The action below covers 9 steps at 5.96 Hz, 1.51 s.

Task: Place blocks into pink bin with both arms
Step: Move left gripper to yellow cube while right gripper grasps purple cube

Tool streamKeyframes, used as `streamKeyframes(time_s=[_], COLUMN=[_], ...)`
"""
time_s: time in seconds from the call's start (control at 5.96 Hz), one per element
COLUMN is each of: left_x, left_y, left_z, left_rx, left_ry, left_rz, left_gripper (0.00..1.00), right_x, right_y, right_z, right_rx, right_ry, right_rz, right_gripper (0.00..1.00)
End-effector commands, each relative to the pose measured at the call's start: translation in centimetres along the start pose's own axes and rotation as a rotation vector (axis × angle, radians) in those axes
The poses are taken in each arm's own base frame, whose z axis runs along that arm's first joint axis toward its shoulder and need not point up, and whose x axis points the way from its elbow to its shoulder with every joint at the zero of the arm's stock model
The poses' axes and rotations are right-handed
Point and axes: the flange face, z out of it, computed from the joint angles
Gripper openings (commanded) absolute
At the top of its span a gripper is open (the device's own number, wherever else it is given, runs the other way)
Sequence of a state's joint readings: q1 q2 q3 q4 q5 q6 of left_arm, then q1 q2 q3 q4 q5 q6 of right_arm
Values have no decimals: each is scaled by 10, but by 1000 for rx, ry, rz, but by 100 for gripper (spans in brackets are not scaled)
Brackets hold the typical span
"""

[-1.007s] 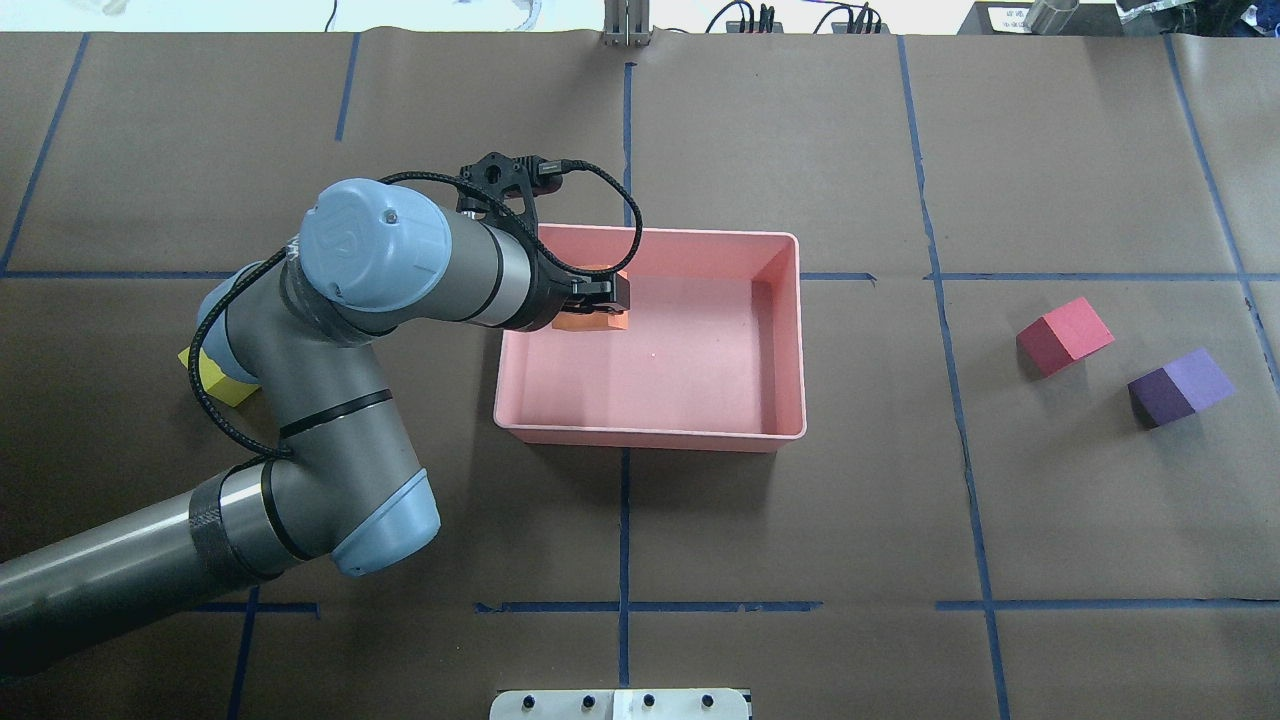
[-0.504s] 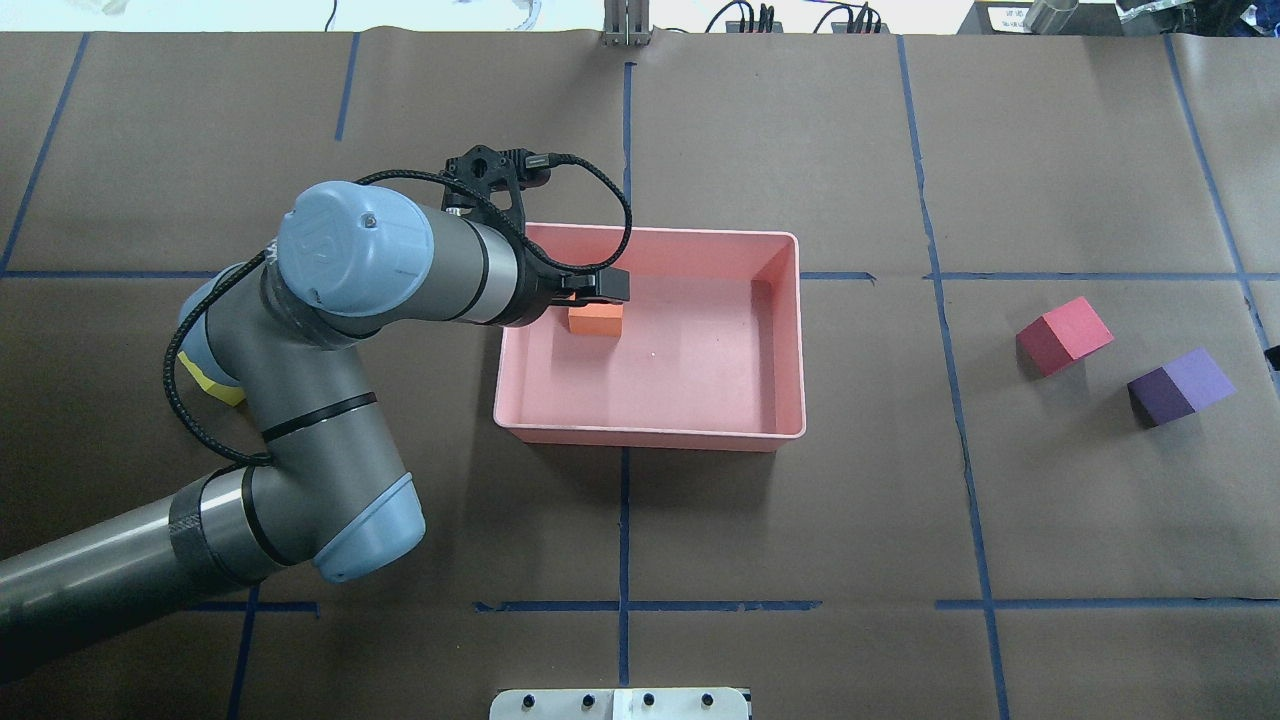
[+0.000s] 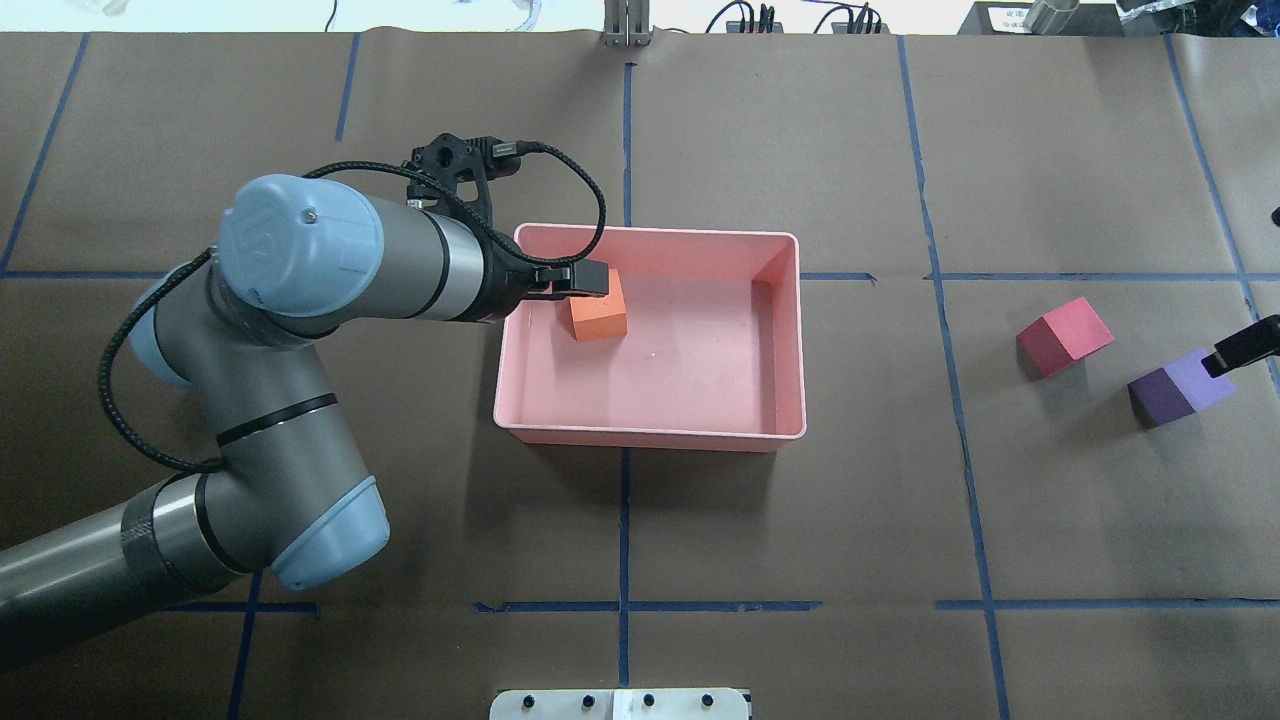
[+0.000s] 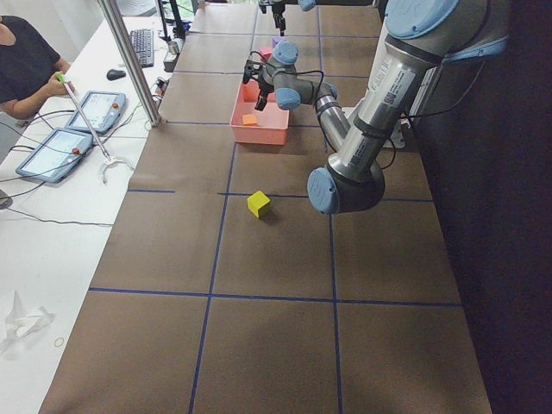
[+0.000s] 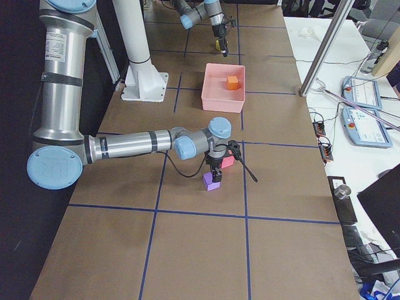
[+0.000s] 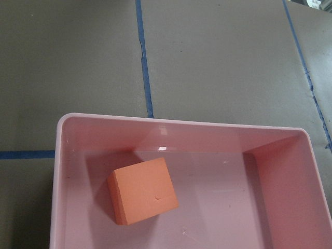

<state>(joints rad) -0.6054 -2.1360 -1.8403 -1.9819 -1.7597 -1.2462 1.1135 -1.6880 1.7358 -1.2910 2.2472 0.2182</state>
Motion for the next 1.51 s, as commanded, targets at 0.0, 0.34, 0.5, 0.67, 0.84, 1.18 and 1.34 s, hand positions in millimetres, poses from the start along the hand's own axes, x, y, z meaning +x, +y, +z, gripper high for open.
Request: streamKeyframes(time_s=[0.0, 0.34, 0.5, 0.67, 0.84, 1.18, 1.34], left_x=[-1, -1, 0, -23, -49, -144, -183], left_y=[-1, -5, -11, -5, 5, 34, 36], left_z=[-2, -7, -17, -20, -36, -64, -79], left_rx=[5, 17, 32, 27, 21, -30, -49], left_ry=[0, 2, 15, -6, -23, -138, -190], left_rz=[-1, -1, -2, -5, 112, 345, 437], left_gripper=[100, 100, 100, 99, 99, 99, 99], right_x=[7, -1, -3, -2, -9, -82, -127], right_y=[0, -14, -18, -18, -21, -25, -27], right_z=[24, 40, 46, 45, 36, -55, -109], right_rx=[-23, -46, -54, -53, -35, 68, 98], right_ry=[6, 4, 2, 2, -6, -60, -77], right_rz=[25, 7, 3, 6, -4, 81, 133], right_gripper=[100, 100, 95, 37, 4, 2, 2])
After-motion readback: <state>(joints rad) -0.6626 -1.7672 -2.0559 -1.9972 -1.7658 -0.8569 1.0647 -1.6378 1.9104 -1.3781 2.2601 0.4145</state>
